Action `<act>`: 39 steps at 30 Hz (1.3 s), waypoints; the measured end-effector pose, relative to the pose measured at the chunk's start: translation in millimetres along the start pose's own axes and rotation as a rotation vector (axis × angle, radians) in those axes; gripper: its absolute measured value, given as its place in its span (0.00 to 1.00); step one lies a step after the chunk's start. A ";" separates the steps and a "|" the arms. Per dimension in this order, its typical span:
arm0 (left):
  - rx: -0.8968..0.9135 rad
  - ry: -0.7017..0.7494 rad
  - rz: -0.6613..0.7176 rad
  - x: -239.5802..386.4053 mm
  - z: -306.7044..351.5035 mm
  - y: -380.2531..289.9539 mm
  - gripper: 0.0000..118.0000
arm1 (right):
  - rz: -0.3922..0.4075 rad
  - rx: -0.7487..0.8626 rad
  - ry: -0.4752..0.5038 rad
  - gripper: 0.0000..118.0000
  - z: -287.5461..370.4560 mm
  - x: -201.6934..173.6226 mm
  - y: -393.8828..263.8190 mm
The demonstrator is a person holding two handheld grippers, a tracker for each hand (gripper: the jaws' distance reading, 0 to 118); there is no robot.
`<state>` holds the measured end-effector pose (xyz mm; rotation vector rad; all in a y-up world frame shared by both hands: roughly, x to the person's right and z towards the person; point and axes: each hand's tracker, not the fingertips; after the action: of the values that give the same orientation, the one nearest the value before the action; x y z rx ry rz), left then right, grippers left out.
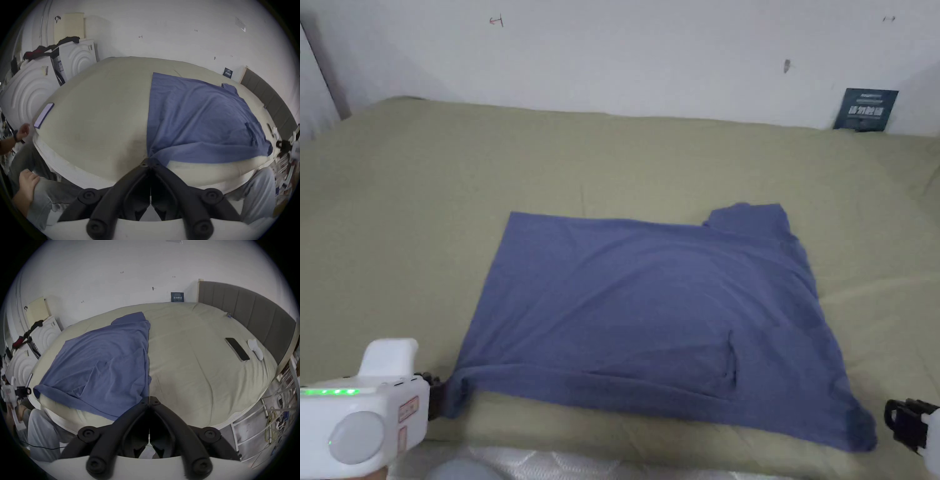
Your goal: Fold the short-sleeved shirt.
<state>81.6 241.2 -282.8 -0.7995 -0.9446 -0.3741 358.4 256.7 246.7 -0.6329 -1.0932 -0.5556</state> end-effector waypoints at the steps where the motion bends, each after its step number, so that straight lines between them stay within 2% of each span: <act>1: -0.006 0.036 -0.025 -2.8 -1.1 -0.5 0.00 | 0.006 0.000 -0.005 0.00 1.1 -0.8 -1.9; 4: -0.007 0.023 -0.004 -14.9 0.6 6.4 0.00 | 0.041 -0.006 -0.016 0.01 2.9 -7.7 -1.0; 5: 0.009 -0.163 0.160 -7.6 -5.1 3.7 0.00 | 0.041 -0.008 -0.014 0.01 4.1 -8.0 -1.7; 6: 0.015 -0.149 0.142 -7.5 -3.1 7.6 0.00 | 0.038 -0.009 -0.012 0.00 5.5 -8.4 -2.6; 7: 0.016 -0.148 0.137 -6.3 -4.4 9.4 0.14 | 0.039 -0.012 -0.010 0.01 2.2 -11.1 0.4; 8: 0.016 -0.145 0.136 -5.5 -6.5 9.6 0.52 | 0.040 -0.013 -0.010 0.01 2.3 -12.2 0.2; 9: 0.045 -0.576 0.476 15.4 -15.9 8.9 1.00 | 0.037 -0.013 -0.010 0.00 3.2 -13.1 -0.8; 10: -0.001 -0.564 0.416 14.5 -23.5 11.5 0.98 | 0.035 -0.016 -0.009 0.01 3.7 -13.8 -1.6; 11: 0.027 -0.507 0.450 12.6 -26.2 11.7 0.97 | 0.037 -0.024 -0.004 0.01 -1.3 -14.1 1.3; 14: -0.013 -0.556 0.431 23.7 -42.5 12.2 0.94 | 0.053 -0.033 -0.006 0.01 -0.9 -18.0 -1.2; 15: -0.021 -0.562 0.428 24.9 -46.5 12.3 0.87 | 0.055 -0.039 -0.002 0.01 -5.5 -17.3 1.7; 16: -0.021 -0.559 0.428 26.4 -50.8 12.5 0.73 | 0.054 -0.041 -0.002 0.01 -6.9 -17.3 1.6; 17: -0.034 -0.519 0.391 25.5 -54.1 13.6 0.46 | 0.053 -0.044 -0.004 0.01 -7.7 -17.6 0.6; 18: -0.036 -0.514 0.398 23.6 -51.6 13.6 0.08 | 0.054 -0.055 -0.002 0.01 -8.6 -17.5 -0.3; 21: -0.042 -0.527 0.385 25.6 -50.8 15.7 0.05 | 0.059 -0.062 0.000 0.01 -13.4 -15.4 -0.6; 22: -0.058 -0.535 0.347 31.3 -42.8 16.6 0.05 | 0.058 -0.063 0.003 0.04 -13.0 -15.0 -1.2; 23: -0.047 -0.529 0.347 33.2 -38.5 15.4 0.05 | 0.056 -0.066 0.010 0.19 -17.1 -11.1 -1.2; 24: -0.037 -0.518 0.345 33.7 -36.0 15.4 0.05 | 0.047 -0.065 0.027 0.50 -20.9 -7.4 -1.3; 25: -0.116 0.011 -0.075 5.7 -25.3 19.9 0.05 | 0.042 -0.074 0.035 0.62 -21.4 -6.0 -1.0; 26: -0.108 -0.030 -0.038 7.4 -25.3 21.1 0.05 | 0.031 -0.099 0.062 0.62 -23.7 -4.4 -1.2; 27: -0.111 -0.034 -0.027 6.7 -24.5 21.7 0.05 | 0.027 -0.141 0.089 0.91 -28.6 -3.7 -1.2; 28: -0.112 -0.036 -0.020 5.9 -22.7 21.9 0.05 | 0.028 -0.113 0.089 1.00 -29.2 -3.3 -3.0; 33: -0.116 -0.026 -0.031 7.1 -21.8 23.6 0.05 | 0.083 -0.189 0.087 0.99 -52.5 -4.2 -6.9; 34: -0.117 -0.021 -0.032 7.8 -26.4 26.0 0.05 | 0.096 -0.204 0.088 0.96 -57.8 -3.4 -8.9; 35: -0.122 -0.018 -0.032 7.6 -26.8 26.1 0.05 | 0.103 -0.211 0.086 0.85 -59.8 -5.0 -10.7; 36: -0.127 -0.021 -0.029 6.4 -26.7 25.5 0.05 | 0.116 -0.217 0.077 0.46 -60.8 -5.8 -12.4; 37: -0.132 -0.020 -0.027 5.6 -26.5 24.7 0.05 | 0.148 -0.230 0.062 0.19 -62.3 -5.6 -14.0; 38: -0.134 -0.019 -0.026 0.8 -35.0 25.2 0.05 | 0.175 -0.220 0.066 0.17 -62.6 -4.8 -16.6; 39: -0.140 -0.019 -0.023 -1.7 -38.8 25.8 0.05 | 0.161 -0.224 0.081 0.14 -58.9 -4.6 -15.6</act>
<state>118.6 229.2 -308.6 -0.9212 -0.9539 -0.4568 383.0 204.5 226.5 -0.8777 -0.9013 -0.5635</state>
